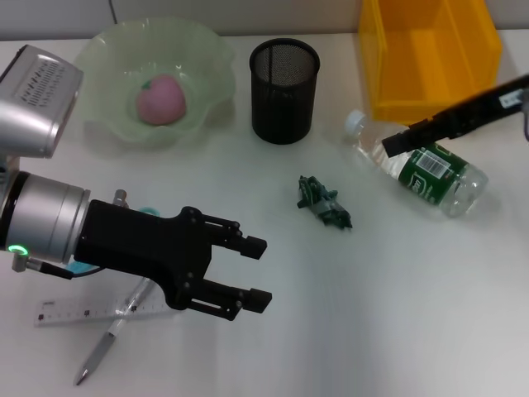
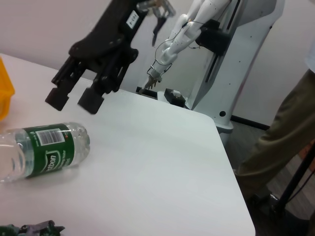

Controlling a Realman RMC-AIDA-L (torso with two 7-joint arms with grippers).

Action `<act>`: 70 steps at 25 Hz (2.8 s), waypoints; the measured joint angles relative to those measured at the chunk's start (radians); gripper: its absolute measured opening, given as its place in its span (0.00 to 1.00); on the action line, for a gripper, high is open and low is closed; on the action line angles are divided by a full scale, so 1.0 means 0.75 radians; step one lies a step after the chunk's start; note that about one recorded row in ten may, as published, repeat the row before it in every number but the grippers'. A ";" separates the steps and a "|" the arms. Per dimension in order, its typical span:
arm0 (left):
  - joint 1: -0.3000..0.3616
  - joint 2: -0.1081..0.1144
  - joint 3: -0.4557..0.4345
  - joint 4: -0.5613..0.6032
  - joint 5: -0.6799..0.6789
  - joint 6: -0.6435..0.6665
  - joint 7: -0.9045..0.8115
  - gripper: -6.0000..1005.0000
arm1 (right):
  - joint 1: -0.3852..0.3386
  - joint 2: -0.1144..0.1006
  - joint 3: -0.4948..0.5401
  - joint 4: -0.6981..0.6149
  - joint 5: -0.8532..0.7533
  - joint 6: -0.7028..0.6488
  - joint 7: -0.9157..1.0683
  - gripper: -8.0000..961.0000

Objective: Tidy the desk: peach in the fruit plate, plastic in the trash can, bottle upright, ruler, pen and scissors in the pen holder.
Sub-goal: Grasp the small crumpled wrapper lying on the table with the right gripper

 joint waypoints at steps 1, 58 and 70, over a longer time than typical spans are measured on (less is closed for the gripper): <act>0.000 0.000 0.000 0.000 0.000 0.000 0.000 0.71 | 0.000 0.000 0.000 0.000 0.000 0.000 0.000 0.79; 0.015 0.000 -0.002 -0.018 -0.009 -0.213 0.065 0.70 | 0.320 0.125 -0.525 0.566 -0.171 0.607 0.182 0.66; 0.014 0.000 -0.002 -0.018 -0.009 -0.221 0.066 0.70 | 0.317 0.125 -0.525 0.568 -0.171 0.608 0.187 0.58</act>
